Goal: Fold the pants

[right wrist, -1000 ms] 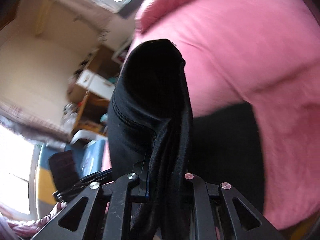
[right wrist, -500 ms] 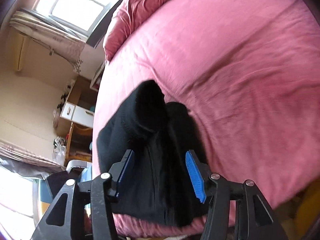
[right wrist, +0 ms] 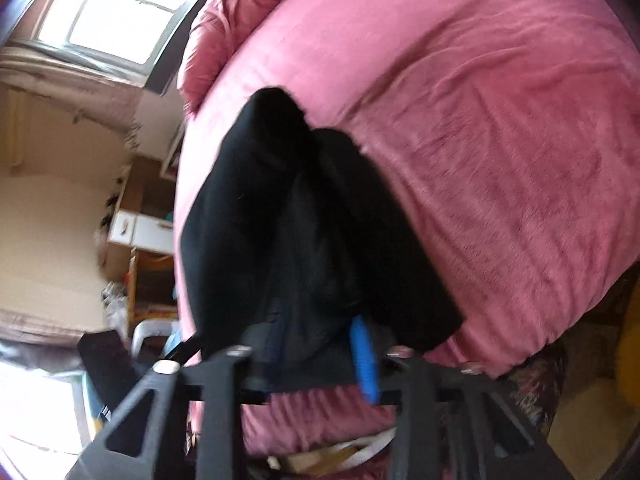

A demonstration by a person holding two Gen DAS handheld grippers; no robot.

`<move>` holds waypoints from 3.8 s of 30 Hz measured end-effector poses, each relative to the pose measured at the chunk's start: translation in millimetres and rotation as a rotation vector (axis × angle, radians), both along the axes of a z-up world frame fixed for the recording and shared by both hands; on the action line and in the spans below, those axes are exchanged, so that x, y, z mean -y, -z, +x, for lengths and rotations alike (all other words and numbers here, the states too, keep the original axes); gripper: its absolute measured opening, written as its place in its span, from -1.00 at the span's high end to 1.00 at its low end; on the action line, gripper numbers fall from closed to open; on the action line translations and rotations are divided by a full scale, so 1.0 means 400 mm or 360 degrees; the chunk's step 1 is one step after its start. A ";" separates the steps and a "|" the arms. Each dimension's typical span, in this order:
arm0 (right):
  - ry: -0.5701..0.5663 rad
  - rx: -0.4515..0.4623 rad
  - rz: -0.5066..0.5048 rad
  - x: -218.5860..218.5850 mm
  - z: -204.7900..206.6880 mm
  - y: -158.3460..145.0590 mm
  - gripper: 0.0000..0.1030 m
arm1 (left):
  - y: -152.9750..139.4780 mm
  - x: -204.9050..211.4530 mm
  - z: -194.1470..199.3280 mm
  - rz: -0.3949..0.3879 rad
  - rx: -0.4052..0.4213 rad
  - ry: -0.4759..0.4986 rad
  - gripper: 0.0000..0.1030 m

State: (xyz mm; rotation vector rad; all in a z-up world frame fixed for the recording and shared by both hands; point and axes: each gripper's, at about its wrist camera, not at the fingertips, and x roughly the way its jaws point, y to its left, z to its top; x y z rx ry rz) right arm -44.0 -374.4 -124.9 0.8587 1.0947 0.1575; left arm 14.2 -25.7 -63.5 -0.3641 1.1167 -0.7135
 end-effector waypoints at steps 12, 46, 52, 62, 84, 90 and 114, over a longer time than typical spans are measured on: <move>-0.0151 -0.0005 -0.0166 -0.008 -0.089 -0.052 0.83 | -0.004 -0.016 -0.009 -0.0009 -0.0009 0.0017 0.45; -0.0288 0.0038 -0.0850 -0.106 0.200 0.029 0.28 | 0.004 0.175 -0.043 0.0344 0.0212 0.0379 0.41; -0.0266 0.0130 -0.0812 -0.085 0.174 0.026 0.22 | -0.084 0.101 -0.023 0.0424 0.0343 0.0124 0.35; -0.0190 0.0172 -0.0630 -0.049 0.108 -0.061 -0.50 | -0.115 0.036 -0.008 0.0518 0.0379 -0.0072 -0.11; -0.0405 -0.0017 -0.0307 0.001 0.167 0.075 -0.72 | 0.012 -0.021 0.068 0.0425 0.0138 -0.0156 -0.60; -0.0439 -0.0029 -0.0170 0.015 0.174 0.113 -0.78 | 0.077 -0.052 0.109 0.0212 -0.0079 -0.0188 -0.66; -0.0635 0.0172 -0.0235 -0.067 0.152 0.003 0.15 | 0.064 -0.048 0.134 -0.0202 -0.0142 -0.0084 0.23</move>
